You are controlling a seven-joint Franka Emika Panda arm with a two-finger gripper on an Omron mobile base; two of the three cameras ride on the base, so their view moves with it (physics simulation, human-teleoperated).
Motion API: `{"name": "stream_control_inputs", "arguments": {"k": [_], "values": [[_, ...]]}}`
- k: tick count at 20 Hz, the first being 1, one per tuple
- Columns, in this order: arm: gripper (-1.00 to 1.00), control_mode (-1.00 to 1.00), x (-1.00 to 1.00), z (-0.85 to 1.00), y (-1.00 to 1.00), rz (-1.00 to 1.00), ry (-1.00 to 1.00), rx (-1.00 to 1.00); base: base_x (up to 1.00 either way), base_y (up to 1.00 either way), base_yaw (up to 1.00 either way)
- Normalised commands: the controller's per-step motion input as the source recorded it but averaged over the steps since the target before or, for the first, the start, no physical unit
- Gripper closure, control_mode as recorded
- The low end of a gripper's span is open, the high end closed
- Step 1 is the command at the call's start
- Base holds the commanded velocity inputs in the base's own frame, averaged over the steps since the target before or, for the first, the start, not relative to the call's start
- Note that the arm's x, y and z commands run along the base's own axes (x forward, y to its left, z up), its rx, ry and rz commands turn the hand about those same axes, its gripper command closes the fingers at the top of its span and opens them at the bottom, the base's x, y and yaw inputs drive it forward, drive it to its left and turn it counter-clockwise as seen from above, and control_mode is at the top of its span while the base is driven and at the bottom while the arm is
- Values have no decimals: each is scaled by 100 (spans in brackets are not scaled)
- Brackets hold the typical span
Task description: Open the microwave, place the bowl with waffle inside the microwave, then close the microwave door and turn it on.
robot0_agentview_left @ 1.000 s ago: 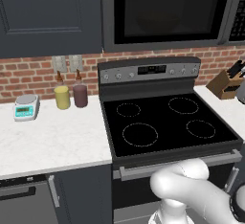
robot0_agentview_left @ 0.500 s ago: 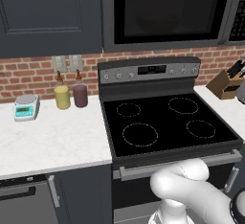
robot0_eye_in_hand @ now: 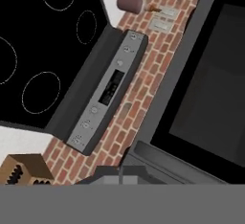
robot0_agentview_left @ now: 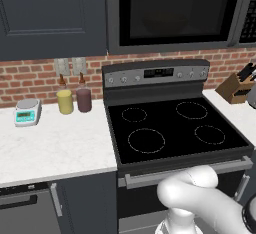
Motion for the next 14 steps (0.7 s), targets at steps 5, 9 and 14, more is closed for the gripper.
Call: {"name": "stream_control_inputs", "arguments": {"k": [5,9,14], "values": [[100,-100,0,19,-17,0,0,12,0,0,0],[100,-100,0,27,-1,0,-3,11,0,0,0],[100,-100,0,21,0,0,-8,8,0,0,0]]}}
